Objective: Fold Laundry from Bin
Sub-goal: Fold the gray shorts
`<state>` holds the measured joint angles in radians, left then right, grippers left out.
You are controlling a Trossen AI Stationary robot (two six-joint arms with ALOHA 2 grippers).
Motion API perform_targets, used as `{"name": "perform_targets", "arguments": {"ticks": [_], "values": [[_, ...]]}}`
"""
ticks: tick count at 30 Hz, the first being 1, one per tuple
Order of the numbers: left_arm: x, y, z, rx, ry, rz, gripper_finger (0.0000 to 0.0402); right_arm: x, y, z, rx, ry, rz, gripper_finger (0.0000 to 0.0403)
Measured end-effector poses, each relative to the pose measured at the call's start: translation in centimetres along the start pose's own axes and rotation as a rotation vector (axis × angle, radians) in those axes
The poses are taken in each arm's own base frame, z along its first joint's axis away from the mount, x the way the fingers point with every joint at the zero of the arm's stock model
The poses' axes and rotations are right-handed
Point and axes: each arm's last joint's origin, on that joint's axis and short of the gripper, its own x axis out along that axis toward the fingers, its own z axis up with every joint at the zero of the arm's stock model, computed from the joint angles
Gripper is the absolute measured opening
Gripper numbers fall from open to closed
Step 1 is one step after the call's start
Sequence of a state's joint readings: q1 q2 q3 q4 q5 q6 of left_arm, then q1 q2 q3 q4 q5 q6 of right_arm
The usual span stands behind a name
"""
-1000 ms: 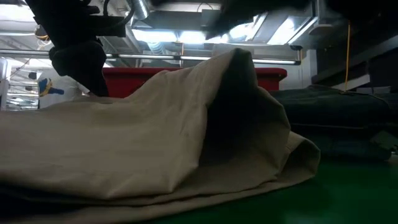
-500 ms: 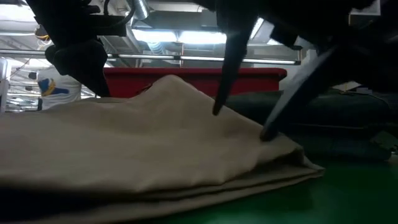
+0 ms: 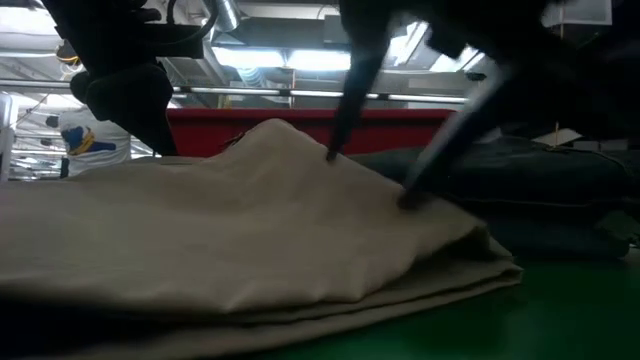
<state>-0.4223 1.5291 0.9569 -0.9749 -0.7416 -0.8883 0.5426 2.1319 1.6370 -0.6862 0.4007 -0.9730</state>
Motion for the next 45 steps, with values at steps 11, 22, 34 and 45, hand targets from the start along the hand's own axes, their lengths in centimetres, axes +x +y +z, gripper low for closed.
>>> {"name": "perform_targets", "arguments": {"ticks": [11, 22, 34, 45], "values": [[0.0, 0.0, 0.0, -0.001, 0.0, 0.0, 0.0169, -1.9, -1.0, 0.2, 0.036, -0.042, 0.081, 0.0184], [0.0, 0.0, 0.0, -0.003, -0.002, -0.002, 0.0169, -2.2, 0.7, 0.7, 0.005, -0.065, 0.208, 0.0184], [0.0, -0.1, 0.1, -0.012, -0.008, -0.009, 0.0169, -0.1, 2.6, 0.1, -0.003, -0.038, 0.226, 0.0184], [0.0, -0.2, 0.2, -0.019, -0.013, -0.016, 0.0169, 1.7, 4.1, -1.3, -0.025, 0.01, 0.248, 0.0184]]}}
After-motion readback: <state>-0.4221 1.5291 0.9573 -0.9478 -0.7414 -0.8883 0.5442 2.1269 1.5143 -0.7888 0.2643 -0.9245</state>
